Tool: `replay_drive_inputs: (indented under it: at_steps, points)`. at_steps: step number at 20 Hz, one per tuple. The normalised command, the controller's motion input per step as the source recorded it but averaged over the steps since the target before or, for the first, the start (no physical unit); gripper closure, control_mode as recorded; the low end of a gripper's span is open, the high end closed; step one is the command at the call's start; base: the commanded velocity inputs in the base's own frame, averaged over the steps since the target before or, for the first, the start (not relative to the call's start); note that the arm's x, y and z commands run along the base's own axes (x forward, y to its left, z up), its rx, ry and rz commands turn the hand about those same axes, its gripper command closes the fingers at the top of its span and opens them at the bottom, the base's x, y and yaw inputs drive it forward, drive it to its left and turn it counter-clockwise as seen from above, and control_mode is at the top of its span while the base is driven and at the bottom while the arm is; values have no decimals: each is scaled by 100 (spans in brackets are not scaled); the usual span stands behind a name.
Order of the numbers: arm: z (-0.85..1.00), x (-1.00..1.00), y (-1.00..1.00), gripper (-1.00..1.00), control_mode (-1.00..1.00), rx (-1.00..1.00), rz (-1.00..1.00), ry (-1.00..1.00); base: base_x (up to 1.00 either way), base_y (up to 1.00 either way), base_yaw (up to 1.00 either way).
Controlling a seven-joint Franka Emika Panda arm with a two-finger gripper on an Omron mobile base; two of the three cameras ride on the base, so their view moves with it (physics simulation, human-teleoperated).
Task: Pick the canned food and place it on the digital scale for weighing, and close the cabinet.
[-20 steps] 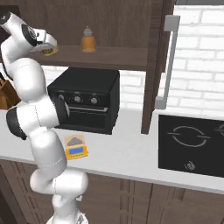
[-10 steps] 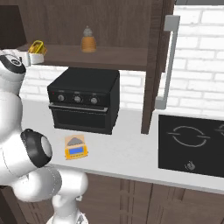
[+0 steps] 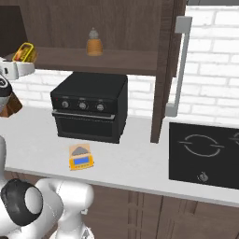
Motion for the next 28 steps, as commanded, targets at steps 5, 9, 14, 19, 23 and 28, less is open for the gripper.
replay_drive_inputs:
  at_steps: [5, 9, 14, 19, 23, 28]
  points:
    - [0, -100, -24, 100, -100, 12, 0, 45, 0, 0, 0]
    - [-74, -100, -54, 100, -100, -2, 0, 40, 0, 0, 0]
    - [-100, -58, -78, 100, -100, -1, 4, 48, 0, 0, 0]
    - [-100, 18, -82, 100, -100, 0, 13, 45, 0, 0, 0]
    - [-100, 40, -54, 100, -100, 0, 24, 34, 0, 0, 0]
    - [-100, 47, -8, 100, -100, -3, 30, 6, 0, 0, 0]
